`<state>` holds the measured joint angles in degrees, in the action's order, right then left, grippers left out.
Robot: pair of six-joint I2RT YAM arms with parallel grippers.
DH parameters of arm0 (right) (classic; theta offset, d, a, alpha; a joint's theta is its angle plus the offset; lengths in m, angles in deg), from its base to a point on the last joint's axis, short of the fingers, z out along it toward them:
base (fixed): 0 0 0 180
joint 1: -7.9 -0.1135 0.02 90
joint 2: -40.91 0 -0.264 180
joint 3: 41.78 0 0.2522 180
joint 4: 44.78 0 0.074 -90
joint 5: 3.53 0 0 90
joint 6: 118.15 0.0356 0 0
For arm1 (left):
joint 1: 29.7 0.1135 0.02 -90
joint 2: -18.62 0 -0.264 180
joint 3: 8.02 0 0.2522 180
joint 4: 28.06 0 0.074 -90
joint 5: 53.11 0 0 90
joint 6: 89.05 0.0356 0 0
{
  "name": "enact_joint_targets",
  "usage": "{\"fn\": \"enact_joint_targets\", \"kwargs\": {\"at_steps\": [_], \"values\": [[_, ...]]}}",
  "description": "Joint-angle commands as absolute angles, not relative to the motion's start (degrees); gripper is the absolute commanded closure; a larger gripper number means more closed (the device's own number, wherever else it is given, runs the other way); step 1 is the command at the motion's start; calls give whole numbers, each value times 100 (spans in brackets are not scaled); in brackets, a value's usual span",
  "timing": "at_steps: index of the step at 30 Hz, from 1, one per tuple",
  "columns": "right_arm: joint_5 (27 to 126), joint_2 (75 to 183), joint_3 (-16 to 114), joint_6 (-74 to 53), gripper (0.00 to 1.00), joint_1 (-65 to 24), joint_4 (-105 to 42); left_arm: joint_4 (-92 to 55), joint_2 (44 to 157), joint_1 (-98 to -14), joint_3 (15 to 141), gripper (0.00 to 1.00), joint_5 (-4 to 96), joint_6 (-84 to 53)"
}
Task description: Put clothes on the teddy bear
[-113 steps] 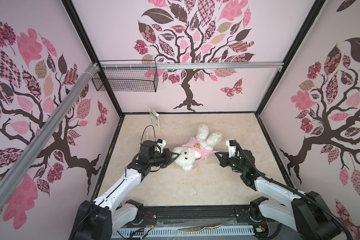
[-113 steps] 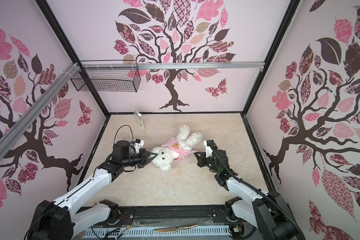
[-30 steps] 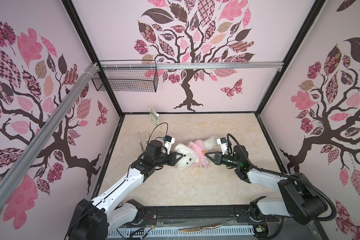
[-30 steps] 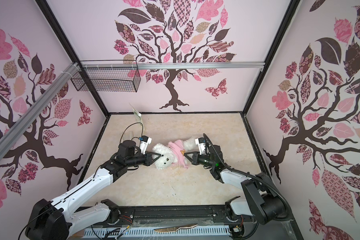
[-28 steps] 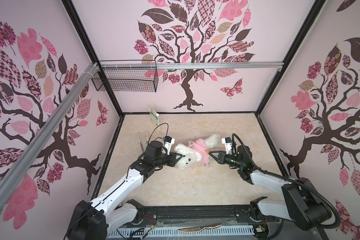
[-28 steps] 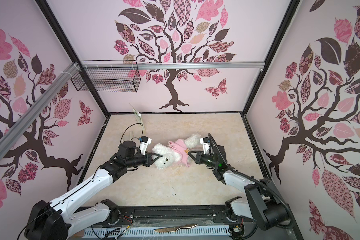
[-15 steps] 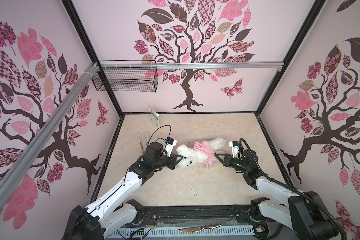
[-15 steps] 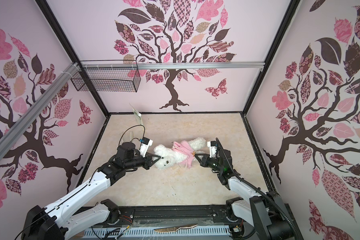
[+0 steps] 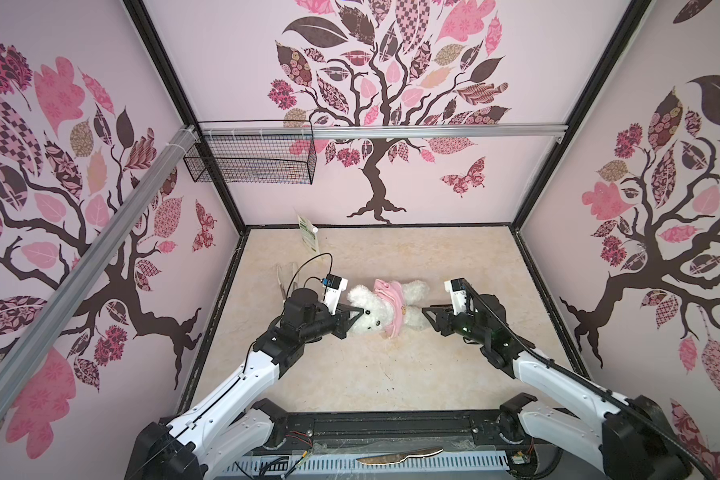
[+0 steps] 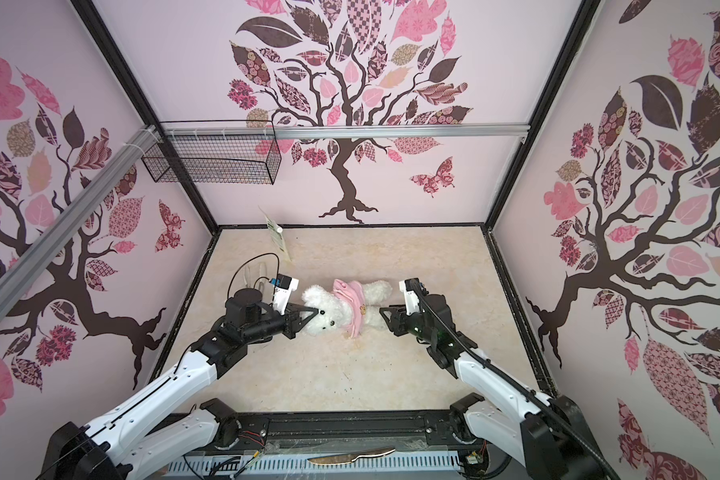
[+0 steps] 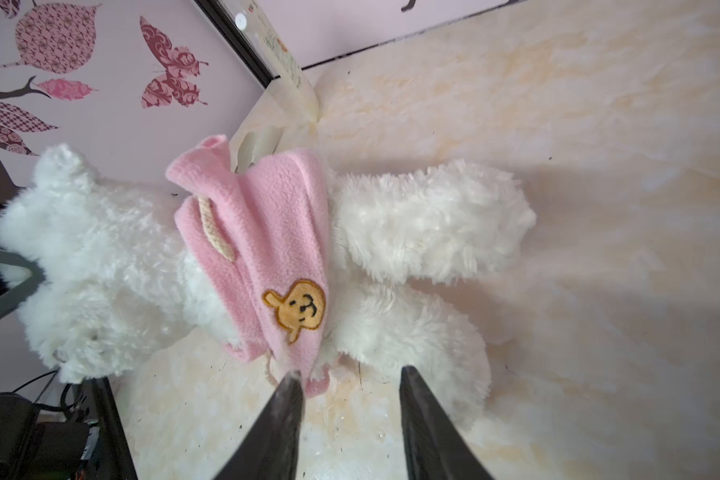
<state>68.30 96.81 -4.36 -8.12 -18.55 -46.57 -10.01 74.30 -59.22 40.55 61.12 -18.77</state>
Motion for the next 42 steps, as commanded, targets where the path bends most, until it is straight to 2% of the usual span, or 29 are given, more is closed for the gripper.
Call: {"fn": "enact_joint_targets", "kwargs": {"at_steps": [1,4,7,13,21,23,26,27,36,42], "values": [[7398,9449,-353,-1105,59,-2465,-4579,-1350,7469,-5906,3939,100,6108,-1965],[7664,9812,-184,-1151,65,-3061,-4732,-1386,7476,-5919,3940,100,6124,-2005],[7630,10380,-17,-1026,69,-3217,-5026,-1395,7473,-5931,3941,100,6119,-2035],[7583,11301,197,-844,69,-3369,-5603,-1465,7482,-5971,3923,100,6155,-2137],[7559,11904,464,-633,70,-3394,-5938,-1500,7486,-5998,3914,100,6158,-2168],[7680,12044,520,-612,77,-3399,-5945,-1535,7503,-6009,3905,100,6181,-2195],[7811,12137,601,-576,95,-3395,-5956,-1571,7492,-6012,3898,100,6207,-2216],[7724,12112,610,-565,100,-3400,-6030,-1568,7482,-6014,3879,100,6203,-2195],[5982,11322,608,303,100,-3398,-6928,-1208,7482,-6011,3879,100,5834,-1880],[5072,11436,668,684,100,-3399,-7417,-1361,7535,-6011,3885,100,5972,-1942]]}}
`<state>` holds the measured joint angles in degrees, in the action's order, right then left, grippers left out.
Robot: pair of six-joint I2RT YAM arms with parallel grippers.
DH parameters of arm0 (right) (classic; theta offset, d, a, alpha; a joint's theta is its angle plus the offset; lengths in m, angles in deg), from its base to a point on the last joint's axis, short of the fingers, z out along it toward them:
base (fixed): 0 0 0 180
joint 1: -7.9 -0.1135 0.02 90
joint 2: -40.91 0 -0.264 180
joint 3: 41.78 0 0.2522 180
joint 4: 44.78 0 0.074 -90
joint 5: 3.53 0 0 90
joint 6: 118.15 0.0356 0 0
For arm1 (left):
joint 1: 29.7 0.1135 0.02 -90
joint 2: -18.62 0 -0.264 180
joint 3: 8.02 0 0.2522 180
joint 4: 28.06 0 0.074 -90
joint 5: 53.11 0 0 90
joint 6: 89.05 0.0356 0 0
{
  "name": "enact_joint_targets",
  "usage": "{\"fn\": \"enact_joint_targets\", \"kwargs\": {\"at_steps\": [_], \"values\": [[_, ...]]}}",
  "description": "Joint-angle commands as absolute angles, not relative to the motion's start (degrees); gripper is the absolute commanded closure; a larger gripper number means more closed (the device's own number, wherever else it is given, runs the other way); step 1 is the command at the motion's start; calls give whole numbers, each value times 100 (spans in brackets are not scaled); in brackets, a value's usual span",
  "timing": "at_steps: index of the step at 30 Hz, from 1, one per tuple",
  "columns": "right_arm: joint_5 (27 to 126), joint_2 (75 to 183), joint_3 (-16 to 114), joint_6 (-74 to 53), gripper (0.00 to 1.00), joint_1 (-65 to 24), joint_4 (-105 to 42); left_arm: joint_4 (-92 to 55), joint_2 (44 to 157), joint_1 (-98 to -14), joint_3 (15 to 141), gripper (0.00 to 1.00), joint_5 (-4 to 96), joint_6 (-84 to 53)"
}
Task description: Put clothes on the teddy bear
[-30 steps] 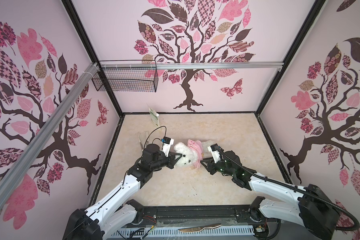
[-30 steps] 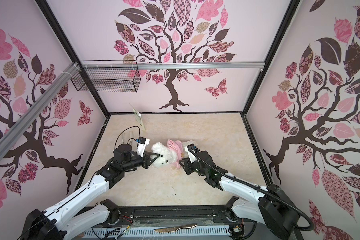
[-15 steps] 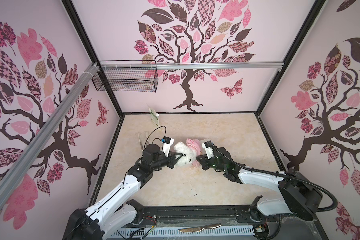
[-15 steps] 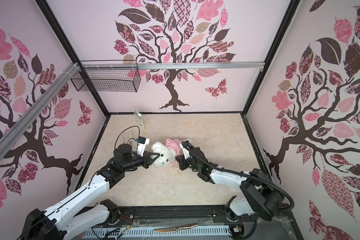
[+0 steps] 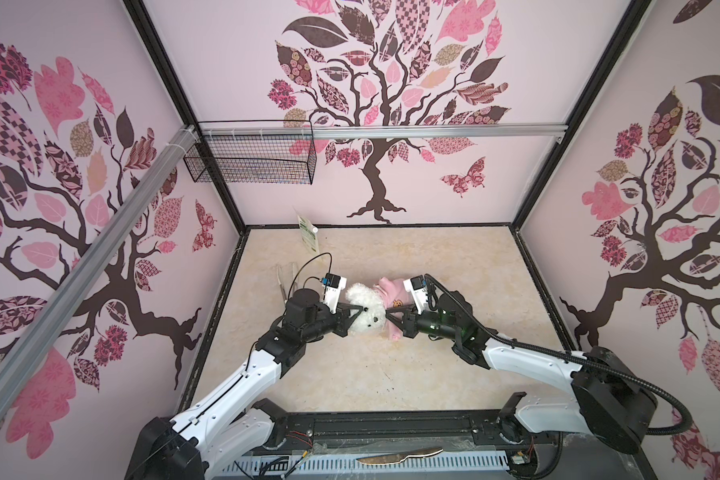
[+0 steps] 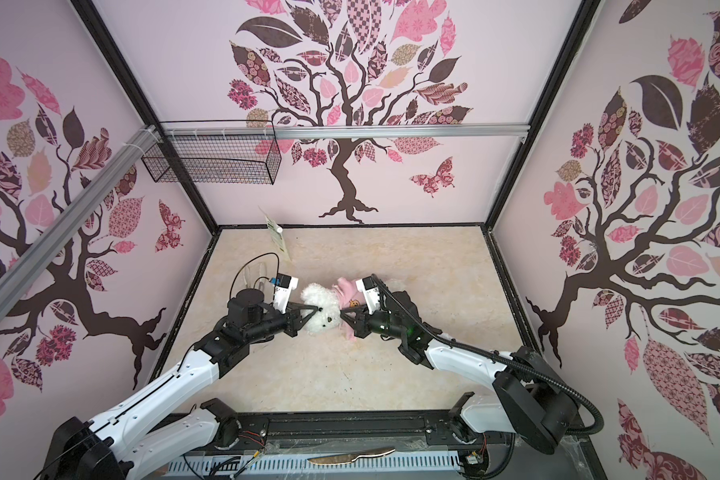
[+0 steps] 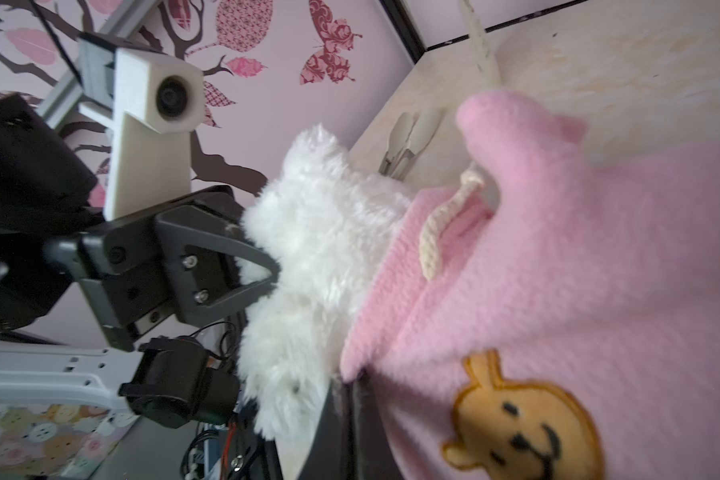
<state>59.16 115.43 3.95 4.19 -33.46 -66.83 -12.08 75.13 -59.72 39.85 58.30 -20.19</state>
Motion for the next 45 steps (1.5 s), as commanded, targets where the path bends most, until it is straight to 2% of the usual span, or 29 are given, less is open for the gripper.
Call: {"fn": "enact_joint_targets", "kwargs": {"at_steps": [1,7,13,15,18,22,27,33,38,45], "values": [[5011,11444,661,627,98,-3398,-7358,-1383,7523,-6013,3888,100,6004,-1944],[4855,10957,578,-63,79,-3097,-6169,-1696,7408,-5974,3760,100,6244,-2255],[4789,9806,-71,-224,71,-1960,-5390,-2317,7500,-5771,3603,100,6949,-2802],[4872,9600,-226,-250,72,-1537,-5108,-2569,7497,-5721,3550,100,7057,-2819],[4719,9664,-448,-29,79,-1054,-5188,-2589,7474,-5691,3545,100,7150,-2794],[4322,10134,-635,104,85,-1109,-5815,-2689,7471,-5694,3536,100,7275,-2846],[4663,10566,-616,-147,86,-1667,-6063,-2823,7520,-5695,3532,100,7361,-2945],[4690,11087,-609,-38,92,-1722,-6537,-2888,7544,-5702,3545,100,7392,-3019],[4677,11285,-611,-23,91,-1736,-6761,-2933,7551,-5704,3532,100,7415,-3059],[4469,11420,-578,205,83,-1829,-7258,-2977,7640,-5703,3535,100,7450,-3107]]}}
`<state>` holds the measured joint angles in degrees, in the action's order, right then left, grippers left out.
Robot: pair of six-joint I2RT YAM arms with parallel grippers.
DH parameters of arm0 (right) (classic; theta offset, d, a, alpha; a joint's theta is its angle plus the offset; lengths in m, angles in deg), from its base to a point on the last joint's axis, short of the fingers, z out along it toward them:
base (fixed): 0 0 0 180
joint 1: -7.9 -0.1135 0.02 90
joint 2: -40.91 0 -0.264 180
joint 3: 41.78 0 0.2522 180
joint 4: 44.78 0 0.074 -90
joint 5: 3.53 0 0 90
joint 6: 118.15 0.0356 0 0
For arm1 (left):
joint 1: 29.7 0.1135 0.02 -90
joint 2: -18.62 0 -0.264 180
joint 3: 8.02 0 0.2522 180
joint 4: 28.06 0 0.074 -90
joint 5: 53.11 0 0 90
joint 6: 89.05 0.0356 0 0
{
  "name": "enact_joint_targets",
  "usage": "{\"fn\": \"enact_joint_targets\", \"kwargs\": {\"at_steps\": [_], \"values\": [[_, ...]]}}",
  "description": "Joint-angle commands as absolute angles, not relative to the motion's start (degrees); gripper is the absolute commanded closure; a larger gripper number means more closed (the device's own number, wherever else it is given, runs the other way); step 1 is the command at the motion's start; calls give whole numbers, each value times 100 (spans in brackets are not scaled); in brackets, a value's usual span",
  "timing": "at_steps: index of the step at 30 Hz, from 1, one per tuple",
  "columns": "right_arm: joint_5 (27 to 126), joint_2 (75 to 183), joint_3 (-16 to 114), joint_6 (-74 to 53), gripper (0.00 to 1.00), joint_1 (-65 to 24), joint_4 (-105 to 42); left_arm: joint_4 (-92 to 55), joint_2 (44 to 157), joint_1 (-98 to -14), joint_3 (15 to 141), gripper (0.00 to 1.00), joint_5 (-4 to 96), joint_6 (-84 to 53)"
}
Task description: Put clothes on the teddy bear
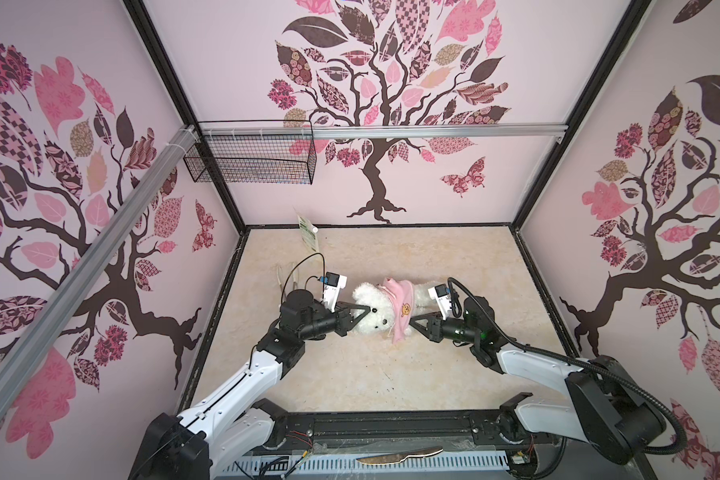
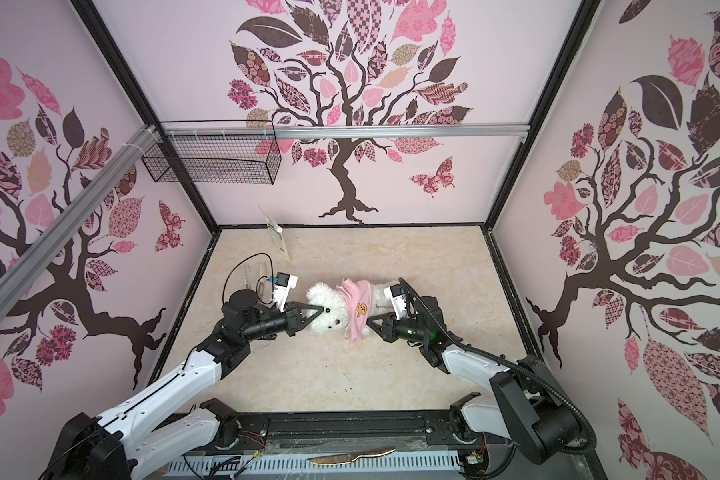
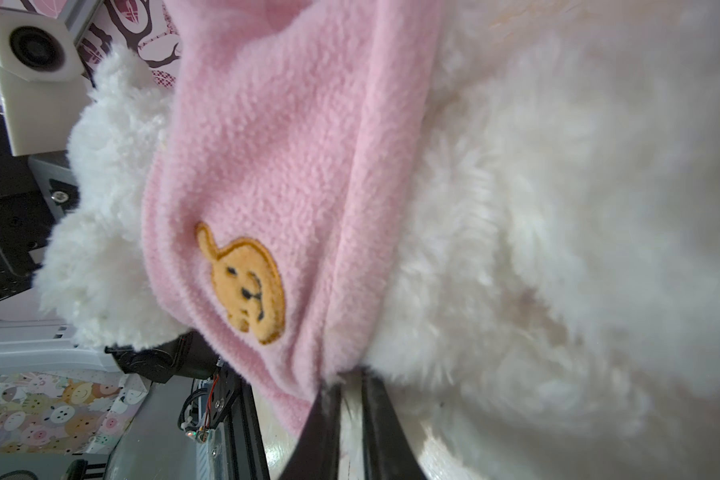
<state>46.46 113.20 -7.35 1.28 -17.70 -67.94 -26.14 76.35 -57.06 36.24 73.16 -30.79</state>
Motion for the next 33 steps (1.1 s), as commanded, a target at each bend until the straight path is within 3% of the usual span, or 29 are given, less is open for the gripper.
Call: {"fn": "enact_joint_targets", "kwargs": {"at_steps": [1,11,16,23,33], "values": [[4451,11421,-578,225,83,-1833,-7309,-2982,7647,-5701,3536,100,7444,-3113],[4326,11813,-415,596,83,-1915,-7948,-2995,7697,-5764,3527,100,7412,-3178],[4259,11815,-414,875,97,-1925,-8281,-2709,7708,-5792,3577,100,7154,-3064],[5377,11274,-662,525,100,-1854,-6885,-2121,7468,-5758,3641,100,6385,-3047],[6069,10042,-1263,647,100,-1425,-5732,-1341,7056,-5260,3470,100,4781,-3433]]}}
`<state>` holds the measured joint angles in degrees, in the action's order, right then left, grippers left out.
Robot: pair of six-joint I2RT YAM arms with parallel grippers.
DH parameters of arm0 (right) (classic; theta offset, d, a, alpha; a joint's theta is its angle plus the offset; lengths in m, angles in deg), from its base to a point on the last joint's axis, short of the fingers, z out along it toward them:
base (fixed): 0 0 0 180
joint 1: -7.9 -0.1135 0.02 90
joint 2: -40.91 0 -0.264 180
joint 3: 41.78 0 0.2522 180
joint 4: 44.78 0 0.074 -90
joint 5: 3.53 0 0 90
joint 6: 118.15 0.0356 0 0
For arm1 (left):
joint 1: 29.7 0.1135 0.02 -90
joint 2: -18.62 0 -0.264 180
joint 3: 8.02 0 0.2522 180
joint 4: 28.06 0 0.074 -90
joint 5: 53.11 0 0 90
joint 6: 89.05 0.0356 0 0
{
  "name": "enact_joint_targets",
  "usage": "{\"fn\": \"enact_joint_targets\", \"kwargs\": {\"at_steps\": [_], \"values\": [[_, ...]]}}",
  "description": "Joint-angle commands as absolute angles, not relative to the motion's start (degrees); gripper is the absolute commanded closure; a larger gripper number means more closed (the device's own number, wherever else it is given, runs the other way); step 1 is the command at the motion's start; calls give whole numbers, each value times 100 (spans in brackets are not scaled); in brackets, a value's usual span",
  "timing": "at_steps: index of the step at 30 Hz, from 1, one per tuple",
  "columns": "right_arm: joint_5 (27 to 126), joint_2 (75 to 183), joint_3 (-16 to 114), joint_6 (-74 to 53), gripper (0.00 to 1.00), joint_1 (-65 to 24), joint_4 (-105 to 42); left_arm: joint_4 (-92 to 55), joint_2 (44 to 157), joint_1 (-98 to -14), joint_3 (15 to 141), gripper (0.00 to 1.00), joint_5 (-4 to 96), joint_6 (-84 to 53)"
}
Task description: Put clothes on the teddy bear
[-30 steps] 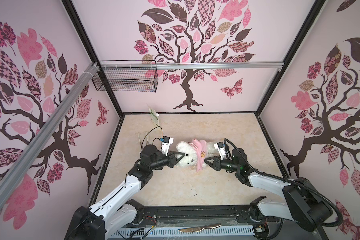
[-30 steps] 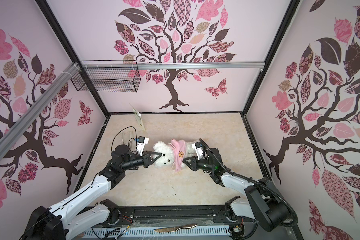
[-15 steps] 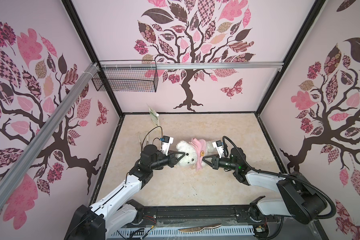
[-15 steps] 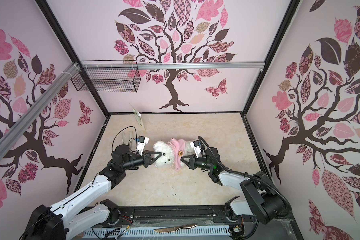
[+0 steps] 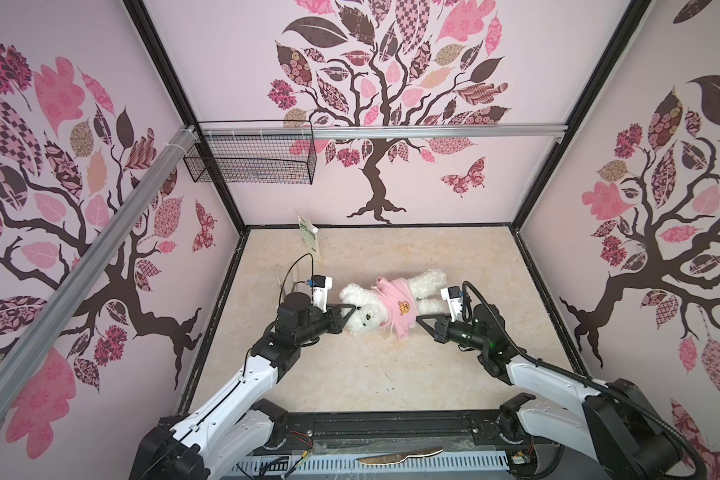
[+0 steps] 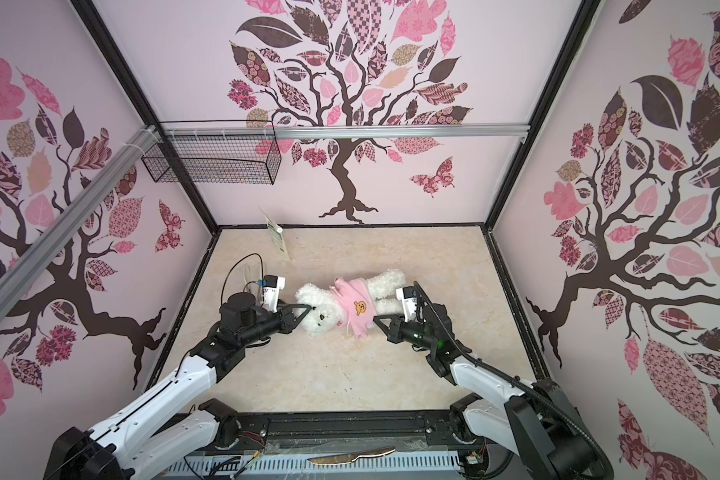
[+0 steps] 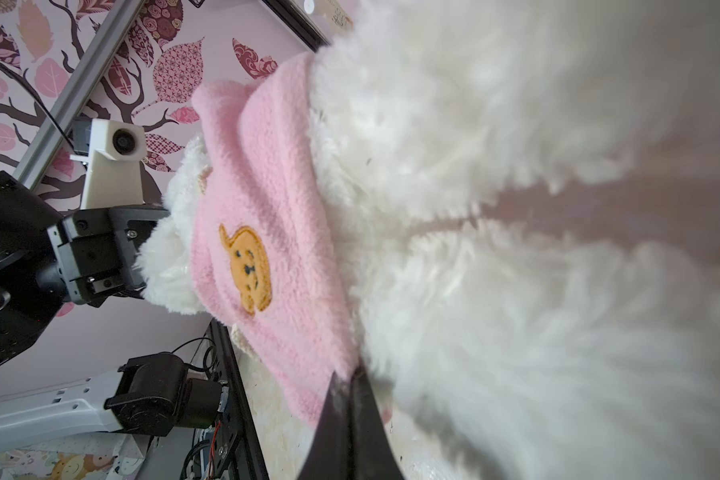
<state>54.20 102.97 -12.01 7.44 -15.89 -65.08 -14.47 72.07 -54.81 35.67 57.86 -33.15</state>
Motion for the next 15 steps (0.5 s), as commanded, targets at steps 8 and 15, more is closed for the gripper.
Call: {"fn": "enact_joint_targets", "kwargs": {"at_steps": [8,15], "values": [[7452,9816,-1173,87,100,-1342,-4923,-1606,7179,-5087,3454,100,5618,-3810],[8398,9721,-815,-541,100,-1170,-4419,-1221,7304,-4869,3647,100,6344,-3455]]}}
